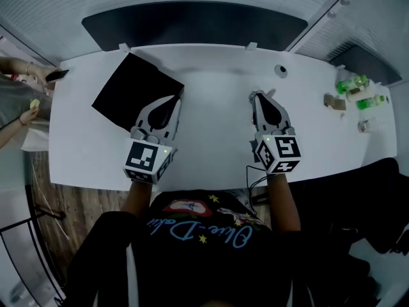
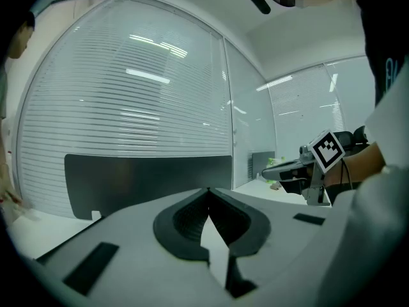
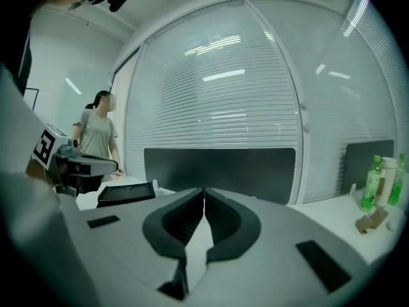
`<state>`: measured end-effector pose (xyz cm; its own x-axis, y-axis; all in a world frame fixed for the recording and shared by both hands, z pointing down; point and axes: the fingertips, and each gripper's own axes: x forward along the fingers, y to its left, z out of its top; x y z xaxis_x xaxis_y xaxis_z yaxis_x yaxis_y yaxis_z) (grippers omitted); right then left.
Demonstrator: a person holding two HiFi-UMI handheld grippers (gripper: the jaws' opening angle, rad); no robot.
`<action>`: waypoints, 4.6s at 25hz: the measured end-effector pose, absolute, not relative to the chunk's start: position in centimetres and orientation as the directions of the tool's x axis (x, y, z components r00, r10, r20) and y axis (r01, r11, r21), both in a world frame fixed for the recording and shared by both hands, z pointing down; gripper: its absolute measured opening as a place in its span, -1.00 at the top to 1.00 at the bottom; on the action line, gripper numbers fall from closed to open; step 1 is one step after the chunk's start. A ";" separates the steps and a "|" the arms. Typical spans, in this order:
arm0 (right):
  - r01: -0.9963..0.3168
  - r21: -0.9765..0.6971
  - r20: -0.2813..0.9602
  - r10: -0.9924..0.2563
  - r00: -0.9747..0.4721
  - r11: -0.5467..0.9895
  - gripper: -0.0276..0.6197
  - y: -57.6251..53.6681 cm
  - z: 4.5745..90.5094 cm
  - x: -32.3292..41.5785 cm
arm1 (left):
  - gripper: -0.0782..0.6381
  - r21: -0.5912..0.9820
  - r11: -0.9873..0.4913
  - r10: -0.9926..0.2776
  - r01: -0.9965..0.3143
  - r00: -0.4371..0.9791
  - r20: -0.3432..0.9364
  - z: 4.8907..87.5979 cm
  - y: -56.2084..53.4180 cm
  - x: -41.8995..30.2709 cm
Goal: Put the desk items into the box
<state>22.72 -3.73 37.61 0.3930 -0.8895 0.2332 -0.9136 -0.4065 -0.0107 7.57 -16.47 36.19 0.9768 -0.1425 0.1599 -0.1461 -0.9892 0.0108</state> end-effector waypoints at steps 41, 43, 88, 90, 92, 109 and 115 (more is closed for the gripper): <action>-0.785 0.122 0.575 -0.601 0.555 -0.608 0.45 -2.2 53.3 31.2 | 0.76 0.059 -0.996 -0.047 -0.065 0.963 0.266 40.5 -18.0 15.6; -0.780 0.152 0.585 -0.581 0.566 -0.607 0.44 -2.3 53.8 31.5 | 0.76 0.060 -0.996 -0.051 -0.070 0.962 0.267 40.6 -18.3 15.5; -0.661 0.306 0.560 -0.432 0.707 -0.685 0.87 -0.4 54.2 32.9 | 0.76 0.051 -0.993 -0.091 -0.108 0.962 0.257 40.2 -19.5 13.7; -0.664 0.296 0.559 -0.440 0.703 -0.686 0.87 -0.5 54.2 32.8 | 0.76 0.049 -0.993 -0.092 -0.108 0.962 0.256 40.2 -19.3 13.7; -0.665 0.275 0.563 -0.445 0.697 -0.694 0.87 -0.5 54.0 32.7 | 0.76 0.046 -0.993 -0.094 -0.109 0.962 0.257 40.0 -19.3 13.6; -0.694 0.163 0.553 -0.517 0.653 -0.702 0.87 0.2 52.6 31.9 | 0.76 0.017 -0.995 -0.094 -0.101 0.964 0.250 38.9 -18.0 13.1; -0.704 0.150 0.522 -0.549 0.653 -0.694 0.87 0.4 51.1 31.7 | 0.76 0.005 -0.994 -0.103 -0.108 0.963 0.248 38.5 -17.4 12.5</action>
